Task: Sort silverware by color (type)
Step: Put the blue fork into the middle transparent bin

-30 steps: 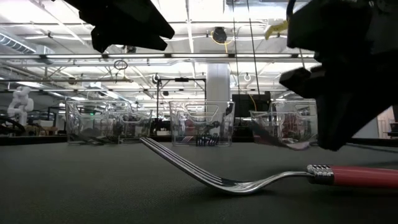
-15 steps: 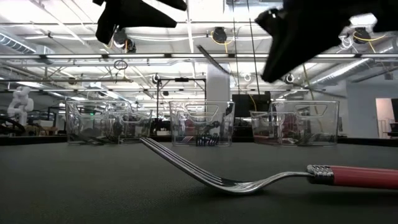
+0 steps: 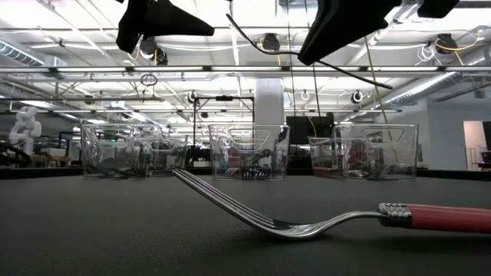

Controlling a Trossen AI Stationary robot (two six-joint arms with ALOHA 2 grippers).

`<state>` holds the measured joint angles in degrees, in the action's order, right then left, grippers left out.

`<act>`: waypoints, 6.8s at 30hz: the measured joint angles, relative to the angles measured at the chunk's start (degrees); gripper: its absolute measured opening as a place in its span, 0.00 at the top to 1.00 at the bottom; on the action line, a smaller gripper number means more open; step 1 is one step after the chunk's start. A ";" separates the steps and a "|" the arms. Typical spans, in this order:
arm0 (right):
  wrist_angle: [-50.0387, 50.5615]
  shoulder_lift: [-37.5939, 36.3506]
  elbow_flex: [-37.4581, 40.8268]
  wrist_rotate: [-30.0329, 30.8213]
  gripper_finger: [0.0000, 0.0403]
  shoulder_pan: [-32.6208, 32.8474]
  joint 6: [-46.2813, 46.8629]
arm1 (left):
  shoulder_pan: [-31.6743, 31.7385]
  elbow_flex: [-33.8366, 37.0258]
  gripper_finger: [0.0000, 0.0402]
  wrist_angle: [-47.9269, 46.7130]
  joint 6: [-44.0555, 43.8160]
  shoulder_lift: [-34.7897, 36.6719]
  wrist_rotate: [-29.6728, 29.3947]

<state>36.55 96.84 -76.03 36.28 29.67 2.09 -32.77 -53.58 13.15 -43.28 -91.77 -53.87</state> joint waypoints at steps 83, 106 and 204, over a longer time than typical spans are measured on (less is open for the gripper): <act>-9.40 -0.04 -0.04 6.87 0.90 -4.43 -11.78 | 4.63 0.02 0.98 -1.84 -1.10 -0.96 4.44; -8.44 -2.23 0.00 7.36 0.52 -4.30 -4.88 | 3.83 0.02 0.99 3.14 8.74 -0.96 4.76; -106.19 -22.77 40.23 -26.10 0.52 1.29 -26.72 | 11.93 -5.64 0.99 76.89 61.11 -15.91 41.92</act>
<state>-69.64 74.06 -35.80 10.18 30.96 -24.63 -20.84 -59.22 90.04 17.82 -107.68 -11.94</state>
